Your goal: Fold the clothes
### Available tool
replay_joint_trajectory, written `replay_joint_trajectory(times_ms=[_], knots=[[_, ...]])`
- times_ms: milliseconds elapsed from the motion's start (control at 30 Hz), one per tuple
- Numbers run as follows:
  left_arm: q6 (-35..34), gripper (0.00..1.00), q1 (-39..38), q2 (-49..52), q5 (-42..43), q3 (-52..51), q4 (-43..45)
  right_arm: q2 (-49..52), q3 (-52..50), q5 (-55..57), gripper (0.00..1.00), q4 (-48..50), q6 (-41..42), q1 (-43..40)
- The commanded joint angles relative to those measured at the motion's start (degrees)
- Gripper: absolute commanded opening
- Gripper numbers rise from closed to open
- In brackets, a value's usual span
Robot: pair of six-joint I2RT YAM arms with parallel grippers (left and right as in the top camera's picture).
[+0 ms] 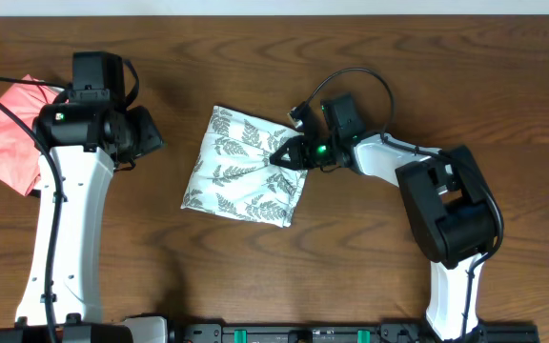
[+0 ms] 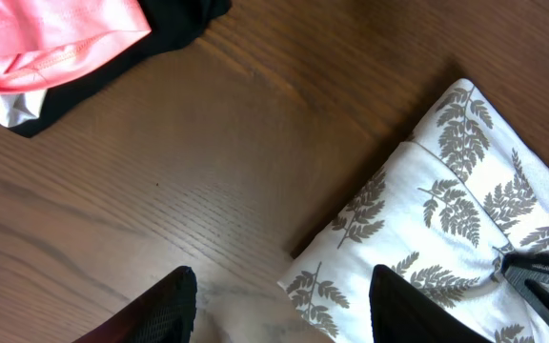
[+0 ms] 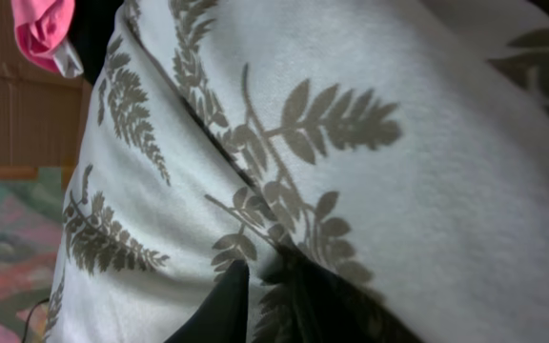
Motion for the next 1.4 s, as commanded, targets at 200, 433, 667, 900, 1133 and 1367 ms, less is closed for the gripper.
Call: replay_joint_trajectory(times_ms=[200, 433, 667, 900, 1133, 1367], knots=[[-0.3, 0.59, 0.2, 0.5, -0.5, -0.3, -0.3, -11.3, 3.6, -14.3, 0.25, -0.8, -3.8, -2.7], [-0.3, 0.60, 0.2, 0.5, -0.5, -0.3, 0.3, -16.4, 3.6, -22.8, 0.23, -8.7, -3.9, -0.6], [-0.3, 0.60, 0.2, 0.5, -0.5, -0.3, 0.5, -14.8, -0.4, -19.2, 0.20, -14.8, -7.5, 5.0], [-0.3, 0.60, 0.2, 0.5, -0.5, -0.3, 0.5, -14.4, -5.9, -8.5, 0.19, -14.2, -7.4, 8.0], [-0.3, 0.60, 0.2, 0.5, -0.5, -0.3, 0.5, -11.8, -10.6, -8.9, 0.21, -8.4, -2.9, 8.0], [-0.3, 0.60, 0.2, 0.5, -0.5, -0.3, 0.5, -6.9, -11.3, -3.4, 0.21, -7.8, 2.9, 7.9]])
